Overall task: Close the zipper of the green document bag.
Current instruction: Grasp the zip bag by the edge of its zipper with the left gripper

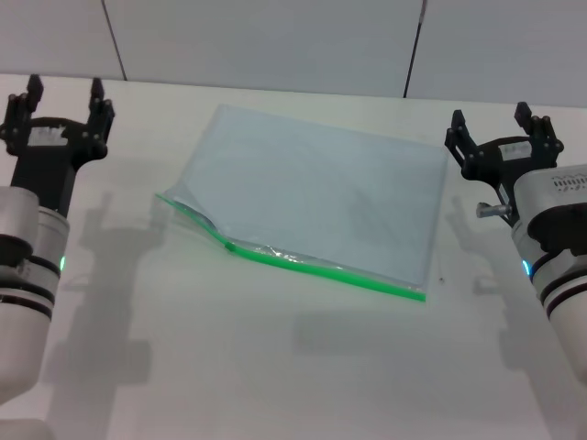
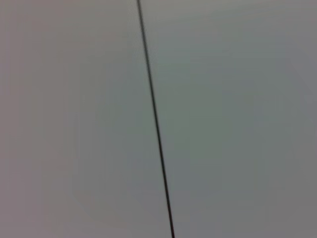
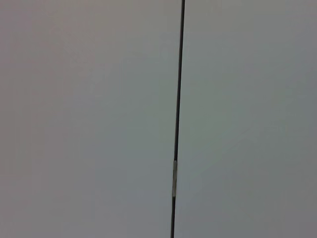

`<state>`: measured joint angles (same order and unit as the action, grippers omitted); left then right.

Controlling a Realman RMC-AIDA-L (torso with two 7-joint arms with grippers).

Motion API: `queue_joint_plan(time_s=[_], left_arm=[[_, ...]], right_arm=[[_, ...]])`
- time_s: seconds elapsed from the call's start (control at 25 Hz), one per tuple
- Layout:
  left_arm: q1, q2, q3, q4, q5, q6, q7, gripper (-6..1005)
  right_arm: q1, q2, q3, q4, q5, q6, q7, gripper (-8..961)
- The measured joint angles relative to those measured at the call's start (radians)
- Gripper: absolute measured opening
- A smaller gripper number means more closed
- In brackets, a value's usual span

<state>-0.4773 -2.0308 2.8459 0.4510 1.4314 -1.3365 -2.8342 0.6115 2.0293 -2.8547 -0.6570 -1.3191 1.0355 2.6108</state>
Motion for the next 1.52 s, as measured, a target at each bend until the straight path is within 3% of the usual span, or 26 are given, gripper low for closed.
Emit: queue_joint_plan(time_s=[0.2, 0.56, 0.76, 0.92, 1.52], left_arm=[[0.006, 0.002, 0.006, -0.01, -0.001, 0.0, 0.035, 721], [0.051, -0.003, 0.003, 0.007, -0.003, -0.08, 0.445, 721], [0.079, -0.005, 0.003, 0.095, -0.05, -0.126, 0.739, 721], [0.081, -0.002, 0.009, 0.158, -0.103, -0.131, 0.854, 722], [0.002, -0.001, 0.01, 0.267, -0.349, 0.079, 1.449, 722]], right_arm=[[-0.002, 0.0, 0.0, 0.002, 0.0, 0.0, 0.0, 834], [-0.004, 0.0, 0.0, 0.003, 0.0, -0.002, 0.0, 834], [-0.004, 0.0, 0.0, 0.004, 0.002, -0.004, 0.0, 834], [-0.004, 0.0, 0.0, 0.004, 0.004, -0.004, 0.0, 834], [-0.01, -0.002, 0.006, 0.0, 0.006, -0.005, 0.0, 835]])
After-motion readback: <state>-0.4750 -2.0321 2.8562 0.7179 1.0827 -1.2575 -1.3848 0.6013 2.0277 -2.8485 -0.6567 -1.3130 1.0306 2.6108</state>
